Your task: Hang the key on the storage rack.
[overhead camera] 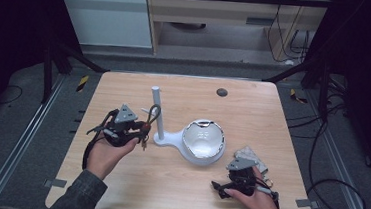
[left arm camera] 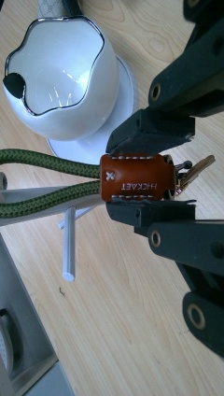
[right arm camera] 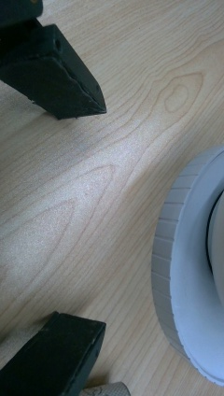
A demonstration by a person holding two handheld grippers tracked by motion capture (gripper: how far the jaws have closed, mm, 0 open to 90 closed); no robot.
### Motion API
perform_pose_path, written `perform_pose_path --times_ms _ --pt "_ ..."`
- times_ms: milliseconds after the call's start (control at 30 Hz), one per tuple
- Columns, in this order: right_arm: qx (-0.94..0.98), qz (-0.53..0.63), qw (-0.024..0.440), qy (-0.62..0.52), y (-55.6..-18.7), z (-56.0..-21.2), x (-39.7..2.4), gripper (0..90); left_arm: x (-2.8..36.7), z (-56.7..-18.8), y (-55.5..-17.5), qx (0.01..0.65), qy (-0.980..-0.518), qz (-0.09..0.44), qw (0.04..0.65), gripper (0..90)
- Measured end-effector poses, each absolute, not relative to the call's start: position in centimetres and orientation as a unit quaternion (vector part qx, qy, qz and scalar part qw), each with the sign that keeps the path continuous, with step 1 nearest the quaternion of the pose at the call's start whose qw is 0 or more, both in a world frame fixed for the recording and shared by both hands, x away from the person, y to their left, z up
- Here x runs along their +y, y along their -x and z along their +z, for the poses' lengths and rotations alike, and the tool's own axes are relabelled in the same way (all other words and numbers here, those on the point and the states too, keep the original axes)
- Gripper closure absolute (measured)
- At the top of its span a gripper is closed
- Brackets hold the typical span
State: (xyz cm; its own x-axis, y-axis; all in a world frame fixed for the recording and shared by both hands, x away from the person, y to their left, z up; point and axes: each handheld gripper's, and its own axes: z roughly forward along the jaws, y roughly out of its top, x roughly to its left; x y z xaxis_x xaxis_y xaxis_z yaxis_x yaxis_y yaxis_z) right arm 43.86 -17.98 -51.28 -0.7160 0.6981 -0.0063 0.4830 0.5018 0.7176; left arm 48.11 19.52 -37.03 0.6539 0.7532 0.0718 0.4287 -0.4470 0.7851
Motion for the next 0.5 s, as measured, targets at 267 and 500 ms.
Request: perform_pose_path --times_ms 267,500 --pt "0.854 0.36 0.149 -0.346 -43.86 -51.28 -17.98 0.2 19.33 -37.51 -48.4 0.363 -0.821 0.208 0.389 65.9" --pt "0.854 0.36 0.15 -0.346 -43.86 -51.28 -17.98 0.2 19.17 -37.59 -48.52 0.363 -0.822 0.203 0.388 65.7"
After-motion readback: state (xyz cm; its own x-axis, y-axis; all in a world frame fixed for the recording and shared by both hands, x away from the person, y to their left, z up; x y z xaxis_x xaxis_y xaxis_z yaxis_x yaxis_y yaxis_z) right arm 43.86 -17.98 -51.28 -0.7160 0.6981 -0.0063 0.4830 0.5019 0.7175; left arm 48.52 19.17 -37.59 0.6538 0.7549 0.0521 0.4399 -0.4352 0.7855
